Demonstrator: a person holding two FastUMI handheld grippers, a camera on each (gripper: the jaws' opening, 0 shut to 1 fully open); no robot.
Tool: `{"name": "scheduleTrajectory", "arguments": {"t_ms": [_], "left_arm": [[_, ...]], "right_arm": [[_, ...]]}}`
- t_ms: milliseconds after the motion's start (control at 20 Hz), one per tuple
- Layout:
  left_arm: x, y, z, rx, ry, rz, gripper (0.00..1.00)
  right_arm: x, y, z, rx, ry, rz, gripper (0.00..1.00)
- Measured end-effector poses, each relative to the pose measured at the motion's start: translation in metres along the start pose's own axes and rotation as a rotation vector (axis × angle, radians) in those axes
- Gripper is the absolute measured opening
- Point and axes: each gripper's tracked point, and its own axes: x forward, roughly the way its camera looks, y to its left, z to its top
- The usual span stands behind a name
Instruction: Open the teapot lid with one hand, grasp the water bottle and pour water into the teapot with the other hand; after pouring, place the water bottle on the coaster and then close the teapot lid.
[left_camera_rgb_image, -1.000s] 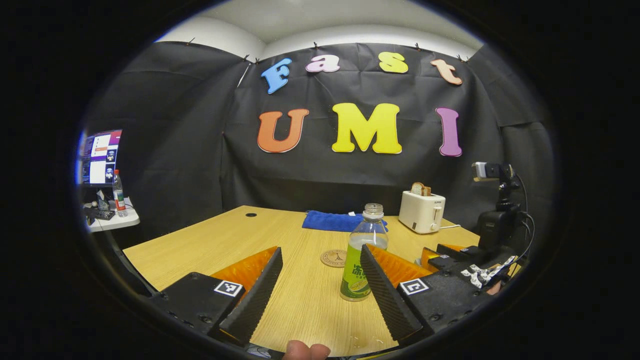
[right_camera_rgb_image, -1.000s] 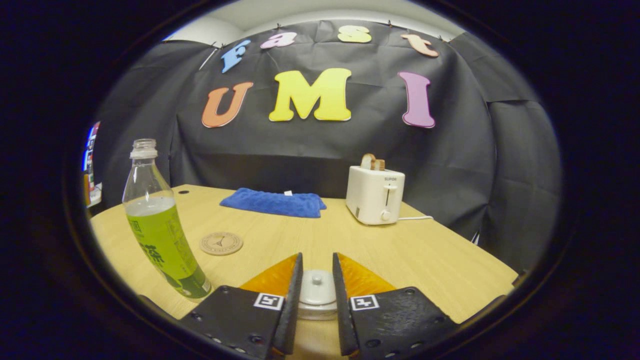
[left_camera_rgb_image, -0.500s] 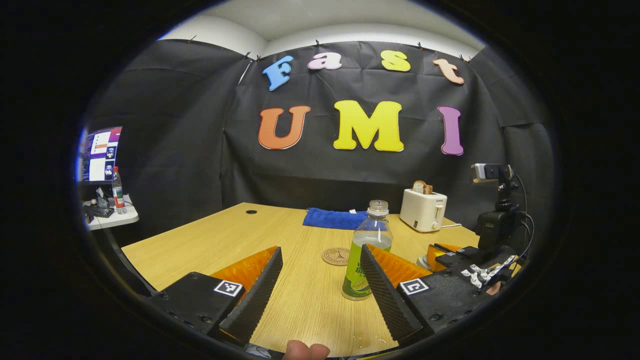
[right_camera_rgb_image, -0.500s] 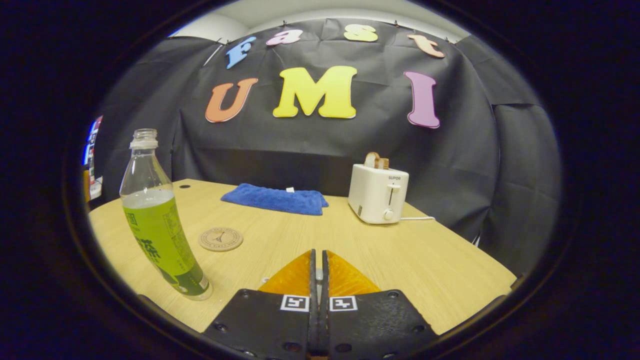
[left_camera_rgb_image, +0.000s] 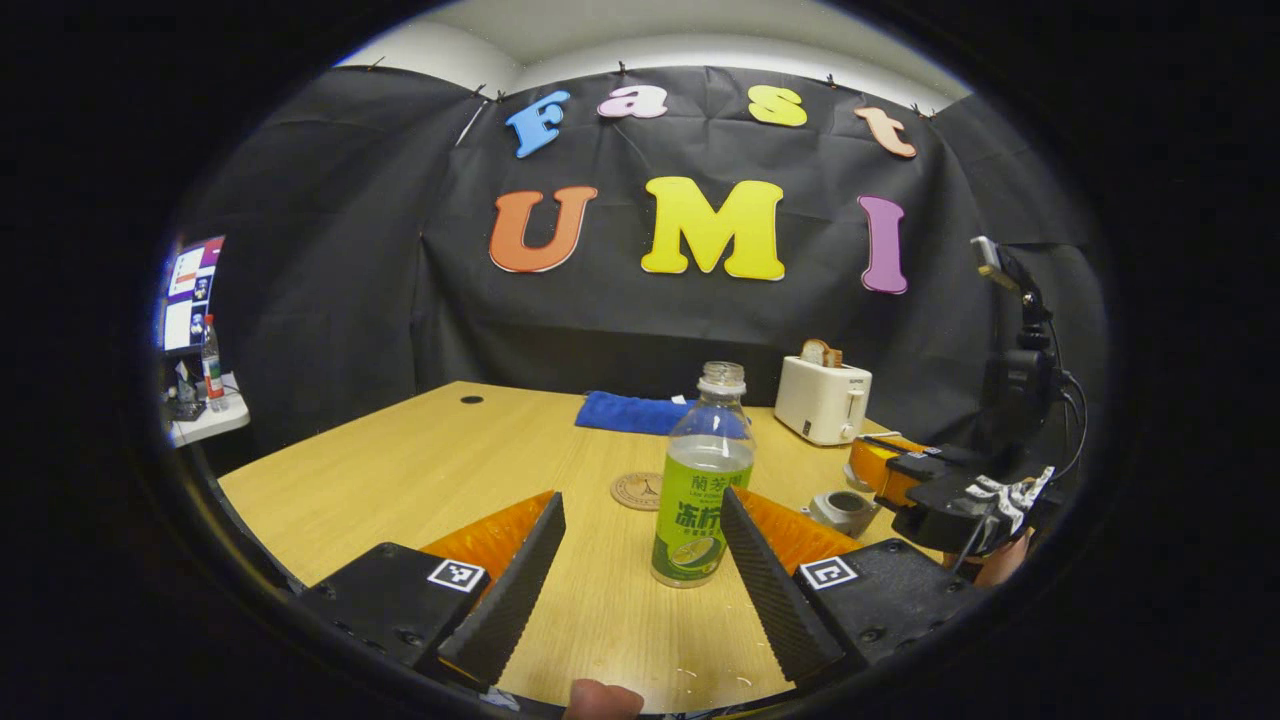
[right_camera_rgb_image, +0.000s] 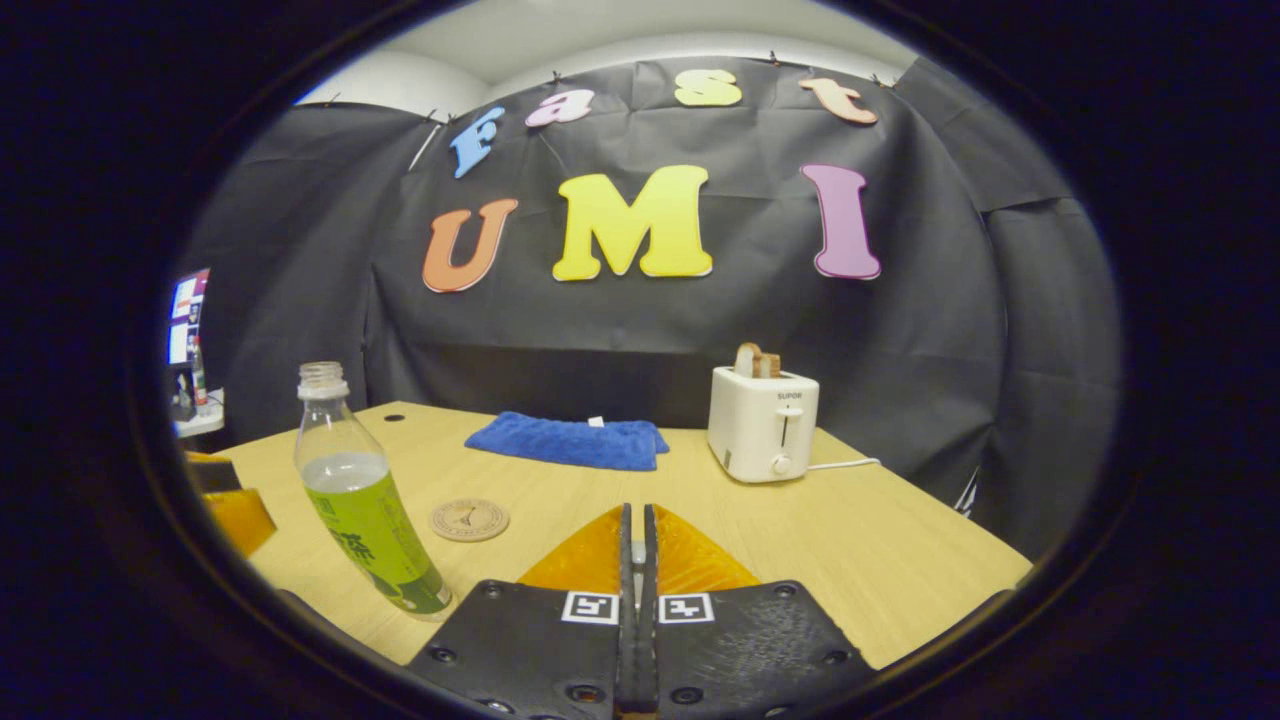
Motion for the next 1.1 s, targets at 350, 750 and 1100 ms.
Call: {"name": "scheduleTrajectory", "arguments": {"t_ms": [350, 750, 1100], "left_arm": [[0.028, -0.021, -0.03, 0.039, 0.075, -0.043, 0.99], [0.06, -0.024, -0.049, 0.067, 0.126, -0.024, 0.99], [0.079, -0.024, -0.054, 0.056, 0.15, -0.01, 0.98]], "right_arm": [[-0.027, -0.01, 0.007, -0.007, -0.024, 0.014, 0.0], [-0.031, -0.024, 0.008, -0.002, -0.021, 0.016, 0.0], [-0.034, -0.039, 0.006, -0.001, -0.017, 0.003, 0.0]]}}
